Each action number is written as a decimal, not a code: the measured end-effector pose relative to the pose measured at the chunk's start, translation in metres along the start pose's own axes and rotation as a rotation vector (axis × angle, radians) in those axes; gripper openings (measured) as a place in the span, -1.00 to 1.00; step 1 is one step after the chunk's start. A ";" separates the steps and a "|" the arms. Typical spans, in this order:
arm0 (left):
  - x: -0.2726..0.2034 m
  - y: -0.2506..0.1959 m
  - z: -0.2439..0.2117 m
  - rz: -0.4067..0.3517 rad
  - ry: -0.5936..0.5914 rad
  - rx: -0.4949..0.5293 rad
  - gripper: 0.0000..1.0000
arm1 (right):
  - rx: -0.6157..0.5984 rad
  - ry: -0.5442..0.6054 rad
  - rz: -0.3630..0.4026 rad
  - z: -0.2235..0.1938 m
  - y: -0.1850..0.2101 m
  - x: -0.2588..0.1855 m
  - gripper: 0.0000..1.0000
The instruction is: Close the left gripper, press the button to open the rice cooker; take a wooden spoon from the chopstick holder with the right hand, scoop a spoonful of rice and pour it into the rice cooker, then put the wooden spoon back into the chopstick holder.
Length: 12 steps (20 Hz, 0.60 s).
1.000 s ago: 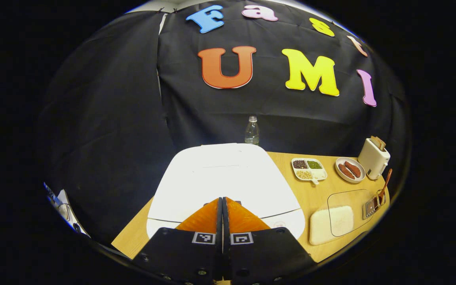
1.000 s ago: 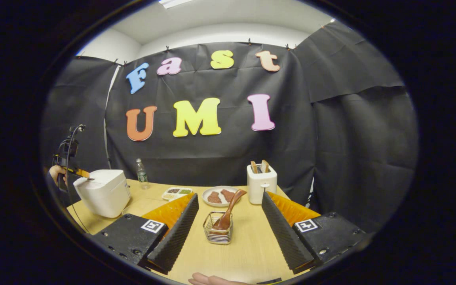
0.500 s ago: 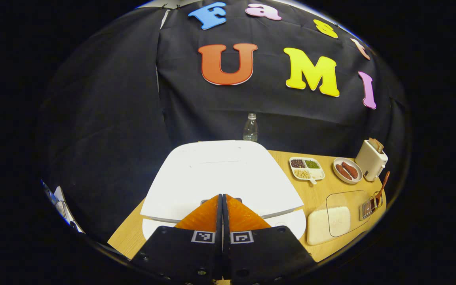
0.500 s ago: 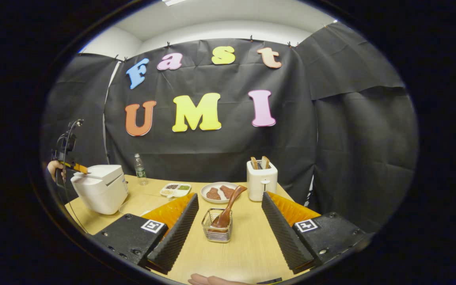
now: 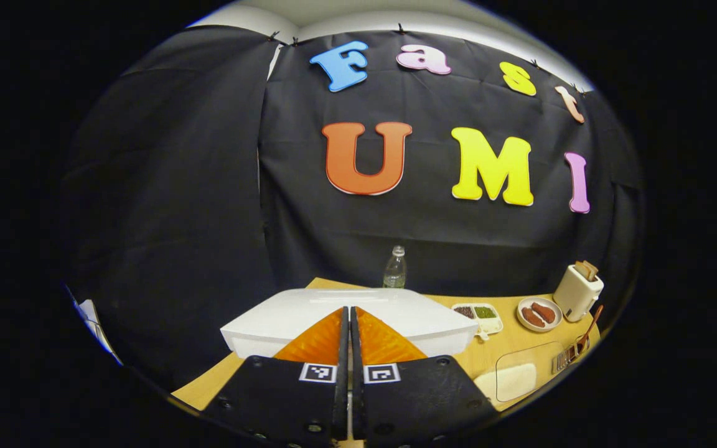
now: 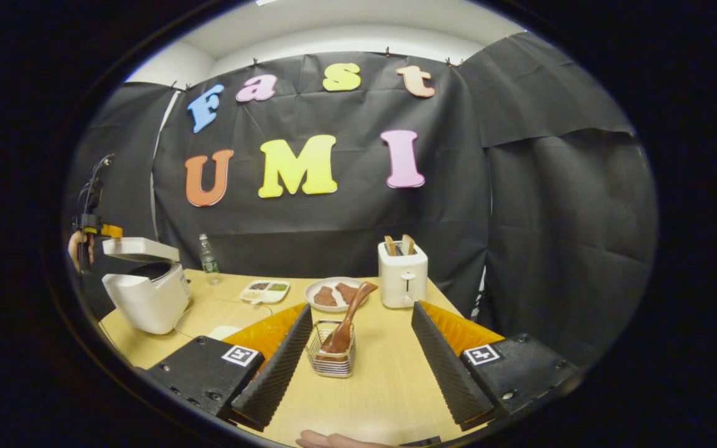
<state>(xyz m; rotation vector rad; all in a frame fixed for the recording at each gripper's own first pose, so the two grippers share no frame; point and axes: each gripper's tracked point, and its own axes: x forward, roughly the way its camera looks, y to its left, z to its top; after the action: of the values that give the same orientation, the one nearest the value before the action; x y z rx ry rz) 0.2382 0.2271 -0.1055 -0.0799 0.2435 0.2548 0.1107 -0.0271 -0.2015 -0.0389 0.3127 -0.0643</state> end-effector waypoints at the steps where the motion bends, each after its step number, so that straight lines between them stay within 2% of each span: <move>1: 0.005 0.001 0.008 -0.005 -0.023 0.009 -0.84 | 0.002 0.006 -0.002 -0.001 0.000 0.001 1.00; 3: 0.005 0.000 0.019 -0.014 -0.042 0.027 -0.86 | 0.003 0.016 -0.006 -0.003 -0.002 0.003 1.00; 4: 0.010 0.000 0.021 -0.017 -0.052 0.040 -0.95 | 0.008 0.023 -0.007 -0.005 -0.002 0.004 1.00; 5: 0.008 0.000 0.023 -0.018 -0.061 0.060 -0.17 | 0.014 0.030 -0.008 -0.008 -0.004 0.005 1.00; 7: -0.001 0.009 0.034 0.022 -0.100 0.069 0.27 | 0.025 0.041 -0.013 -0.011 -0.006 0.007 1.00; 9: -0.018 0.008 0.039 0.017 -0.116 0.035 0.84 | 0.037 0.052 -0.011 -0.016 -0.005 0.010 1.00; 12: -0.043 0.005 0.040 -0.001 -0.135 0.006 0.87 | 0.048 0.063 0.001 -0.020 -0.001 0.011 1.00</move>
<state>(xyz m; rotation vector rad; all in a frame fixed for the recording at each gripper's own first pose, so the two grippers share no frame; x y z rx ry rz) 0.2059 0.2265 -0.0562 -0.0570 0.1105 0.2571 0.1155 -0.0291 -0.2237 0.0112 0.3740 -0.0725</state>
